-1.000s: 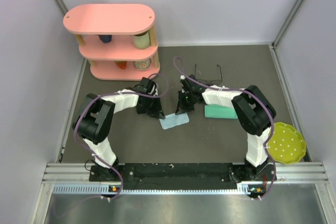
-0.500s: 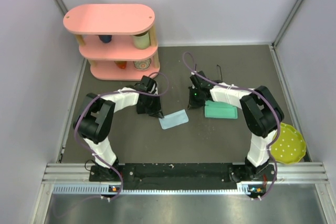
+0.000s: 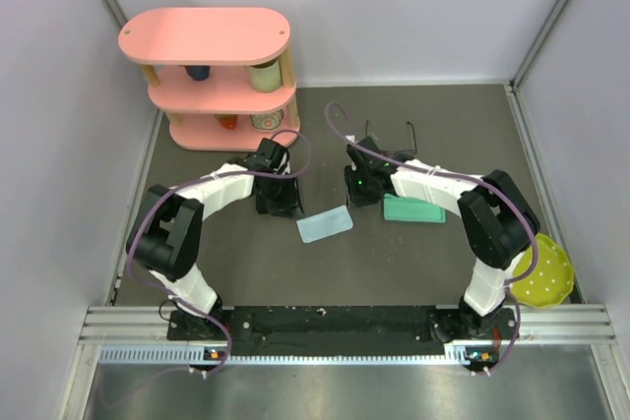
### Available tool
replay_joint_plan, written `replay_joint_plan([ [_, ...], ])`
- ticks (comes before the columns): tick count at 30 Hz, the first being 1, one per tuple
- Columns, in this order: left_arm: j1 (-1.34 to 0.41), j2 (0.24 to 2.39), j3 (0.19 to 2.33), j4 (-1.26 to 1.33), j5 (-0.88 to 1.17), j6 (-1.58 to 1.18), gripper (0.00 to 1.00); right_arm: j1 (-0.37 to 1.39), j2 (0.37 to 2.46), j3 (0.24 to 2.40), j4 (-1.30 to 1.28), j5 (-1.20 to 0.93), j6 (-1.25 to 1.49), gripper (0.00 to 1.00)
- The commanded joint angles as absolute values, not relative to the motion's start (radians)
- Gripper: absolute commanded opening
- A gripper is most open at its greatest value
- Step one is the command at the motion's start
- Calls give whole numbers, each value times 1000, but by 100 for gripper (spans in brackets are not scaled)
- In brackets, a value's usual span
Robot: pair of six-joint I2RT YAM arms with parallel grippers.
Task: Organize the sunglasses
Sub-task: Smooth out the folded cleaning cloth at the center of the board, then pick up the folded cleaning cloth from the center of the board.
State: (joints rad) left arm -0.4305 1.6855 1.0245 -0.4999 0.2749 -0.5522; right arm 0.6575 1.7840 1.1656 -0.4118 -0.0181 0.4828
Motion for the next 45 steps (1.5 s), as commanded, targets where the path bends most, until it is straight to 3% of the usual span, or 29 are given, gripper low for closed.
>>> replay_joint_plan([
  [1, -425, 1620, 996, -509, 216, -577, 41, 715, 1789, 1221, -465, 28, 439, 32],
  [27, -408, 1525, 911, -508, 137, -612, 43, 818, 1957, 1315, -561, 107, 400, 34],
  [34, -400, 1519, 907, -508, 141, -607, 43, 831, 2006, 1342, -609, 132, 422, 21],
  [43, -393, 1499, 881, -505, 140, -604, 43, 861, 2080, 1405, -681, 176, 439, 18],
  [45, -391, 1497, 874, -503, 144, -604, 43, 864, 2094, 1416, -698, 189, 452, 13],
])
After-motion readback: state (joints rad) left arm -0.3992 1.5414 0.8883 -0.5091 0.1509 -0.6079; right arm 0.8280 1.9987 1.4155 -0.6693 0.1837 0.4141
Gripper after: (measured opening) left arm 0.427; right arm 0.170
